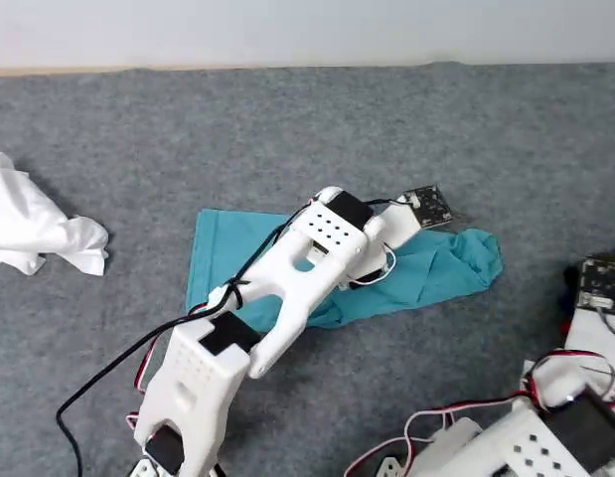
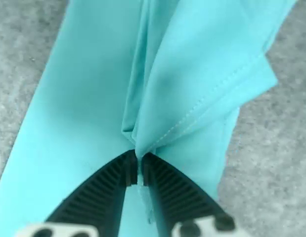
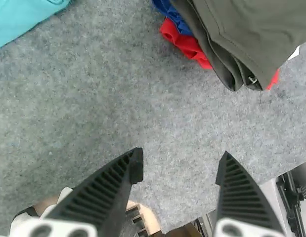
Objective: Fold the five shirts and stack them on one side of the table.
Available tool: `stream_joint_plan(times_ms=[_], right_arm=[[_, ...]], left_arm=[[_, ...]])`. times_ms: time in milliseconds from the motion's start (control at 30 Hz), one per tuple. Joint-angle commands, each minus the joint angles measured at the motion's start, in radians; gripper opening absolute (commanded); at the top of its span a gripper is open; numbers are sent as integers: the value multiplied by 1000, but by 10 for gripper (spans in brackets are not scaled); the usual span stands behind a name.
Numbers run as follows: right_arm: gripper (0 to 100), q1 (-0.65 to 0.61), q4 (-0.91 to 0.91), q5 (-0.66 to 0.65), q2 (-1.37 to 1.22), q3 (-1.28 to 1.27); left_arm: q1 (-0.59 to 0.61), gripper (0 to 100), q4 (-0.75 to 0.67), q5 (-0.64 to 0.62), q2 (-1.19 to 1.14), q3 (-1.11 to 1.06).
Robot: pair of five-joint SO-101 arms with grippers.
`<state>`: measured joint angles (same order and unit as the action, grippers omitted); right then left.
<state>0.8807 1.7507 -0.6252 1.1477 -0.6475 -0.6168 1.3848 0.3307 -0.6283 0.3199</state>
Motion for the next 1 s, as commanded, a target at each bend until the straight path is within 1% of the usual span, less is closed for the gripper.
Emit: stream_joint_plan(times_ms=[0, 233, 300, 500, 667, 833, 967], right_arm=[[253, 7, 31, 2, 7, 8], [253, 7, 33, 2, 7, 8], [253, 7, 35, 2, 7, 8], [253, 7, 36, 2, 7, 8], [253, 7, 36, 2, 7, 8], [253, 7, 36, 2, 7, 8], [253, 7, 35, 2, 7, 8]], left_arm=[[3, 3, -17, -28, 8, 45], [-2, 82, -9, -32, 15, 85], [-18, 92, 15, -32, 15, 114], [-80, 95, 86, -34, 14, 197], [-74, 95, 91, -63, 9, 254], [-71, 92, 92, -63, 9, 259], [-91, 90, 164, -60, 15, 278]])
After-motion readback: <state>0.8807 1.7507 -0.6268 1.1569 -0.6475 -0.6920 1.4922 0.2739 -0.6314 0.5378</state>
